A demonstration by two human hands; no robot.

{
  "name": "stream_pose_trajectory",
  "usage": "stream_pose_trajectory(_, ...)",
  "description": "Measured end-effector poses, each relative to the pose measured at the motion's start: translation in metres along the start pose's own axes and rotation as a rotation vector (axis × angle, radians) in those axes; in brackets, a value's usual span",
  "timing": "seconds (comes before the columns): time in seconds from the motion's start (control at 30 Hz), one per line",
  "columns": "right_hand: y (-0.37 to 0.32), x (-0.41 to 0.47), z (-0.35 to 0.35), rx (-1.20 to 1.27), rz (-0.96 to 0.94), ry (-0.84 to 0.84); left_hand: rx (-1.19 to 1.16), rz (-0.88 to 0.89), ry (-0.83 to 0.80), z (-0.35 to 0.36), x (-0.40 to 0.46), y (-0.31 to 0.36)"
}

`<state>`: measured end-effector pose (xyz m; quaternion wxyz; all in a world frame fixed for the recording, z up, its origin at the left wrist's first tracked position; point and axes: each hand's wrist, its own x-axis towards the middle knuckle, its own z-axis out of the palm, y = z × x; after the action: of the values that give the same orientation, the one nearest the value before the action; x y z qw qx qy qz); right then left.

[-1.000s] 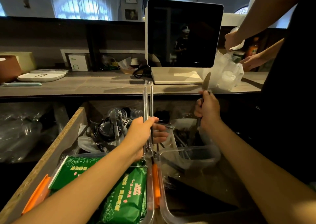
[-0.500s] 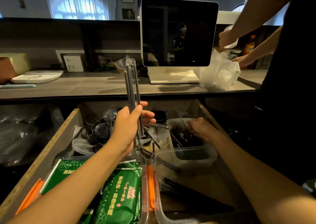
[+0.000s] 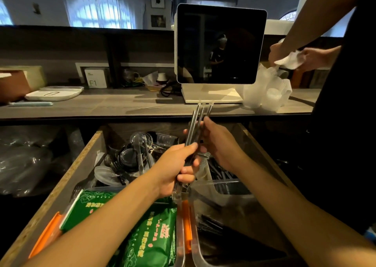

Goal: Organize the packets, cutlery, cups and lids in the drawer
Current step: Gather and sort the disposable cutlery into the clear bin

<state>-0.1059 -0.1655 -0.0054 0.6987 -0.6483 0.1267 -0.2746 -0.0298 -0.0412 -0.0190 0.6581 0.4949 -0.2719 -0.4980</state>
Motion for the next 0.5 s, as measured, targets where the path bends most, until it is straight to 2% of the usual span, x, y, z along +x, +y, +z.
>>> stream_pose_trajectory(0.13,-0.002,-0.007,0.003,0.016,-0.017,0.004,0.058,-0.039,-0.040,0.005,-0.001,-0.005)
stream_pose_trajectory(0.3,-0.006,-0.002,0.000,0.451,0.050,0.179,0.117,-0.077,-0.020,0.006,-0.001,-0.011)
stream_pose_trajectory(0.5,-0.003,0.008,-0.004,0.780,0.009,0.342,-0.115,-0.085,0.175,0.014,0.004,-0.019)
